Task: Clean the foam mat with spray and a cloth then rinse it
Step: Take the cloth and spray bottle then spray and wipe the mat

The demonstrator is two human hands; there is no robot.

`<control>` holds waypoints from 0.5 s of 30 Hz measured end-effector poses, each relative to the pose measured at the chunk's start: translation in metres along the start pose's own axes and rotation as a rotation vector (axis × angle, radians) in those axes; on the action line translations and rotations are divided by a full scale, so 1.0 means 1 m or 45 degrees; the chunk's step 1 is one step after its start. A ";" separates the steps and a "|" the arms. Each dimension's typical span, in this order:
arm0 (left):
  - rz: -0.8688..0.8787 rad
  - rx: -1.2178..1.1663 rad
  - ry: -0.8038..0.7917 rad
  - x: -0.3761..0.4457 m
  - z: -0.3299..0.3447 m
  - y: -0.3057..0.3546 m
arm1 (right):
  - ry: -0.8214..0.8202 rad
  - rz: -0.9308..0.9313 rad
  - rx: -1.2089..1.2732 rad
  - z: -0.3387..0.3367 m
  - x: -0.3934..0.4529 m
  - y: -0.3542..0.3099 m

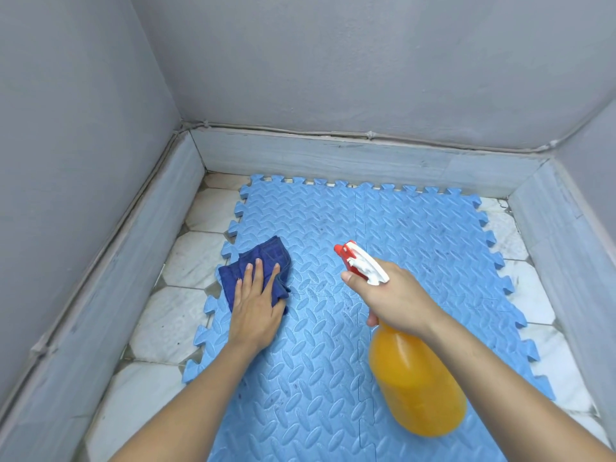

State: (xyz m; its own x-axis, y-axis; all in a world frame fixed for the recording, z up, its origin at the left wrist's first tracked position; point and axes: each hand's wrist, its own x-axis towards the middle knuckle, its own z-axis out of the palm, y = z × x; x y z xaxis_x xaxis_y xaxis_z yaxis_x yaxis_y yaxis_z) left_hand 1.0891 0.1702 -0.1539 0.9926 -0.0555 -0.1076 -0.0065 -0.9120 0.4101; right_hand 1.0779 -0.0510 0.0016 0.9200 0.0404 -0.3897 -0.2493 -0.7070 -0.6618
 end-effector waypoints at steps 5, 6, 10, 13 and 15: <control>0.012 0.029 -0.006 0.001 0.002 -0.001 | 0.090 0.060 0.015 -0.013 -0.009 0.009; 0.010 0.030 -0.005 0.001 0.003 -0.001 | 0.137 0.101 0.028 -0.016 -0.013 0.015; 0.016 0.027 0.031 0.002 0.007 -0.003 | 0.305 0.315 0.131 -0.041 -0.032 0.057; 0.020 0.057 0.071 0.003 0.011 -0.004 | 0.445 0.434 0.268 -0.064 -0.047 0.089; 0.023 0.094 0.099 0.003 0.013 -0.004 | 0.512 0.481 0.237 -0.073 -0.057 0.105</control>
State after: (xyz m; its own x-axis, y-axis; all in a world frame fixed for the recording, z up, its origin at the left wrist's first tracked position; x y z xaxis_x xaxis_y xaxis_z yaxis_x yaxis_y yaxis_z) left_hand 1.0905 0.1687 -0.1676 0.9986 -0.0435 -0.0292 -0.0308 -0.9387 0.3434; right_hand 1.0217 -0.1790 0.0009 0.7903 -0.4876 -0.3711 -0.5982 -0.4829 -0.6395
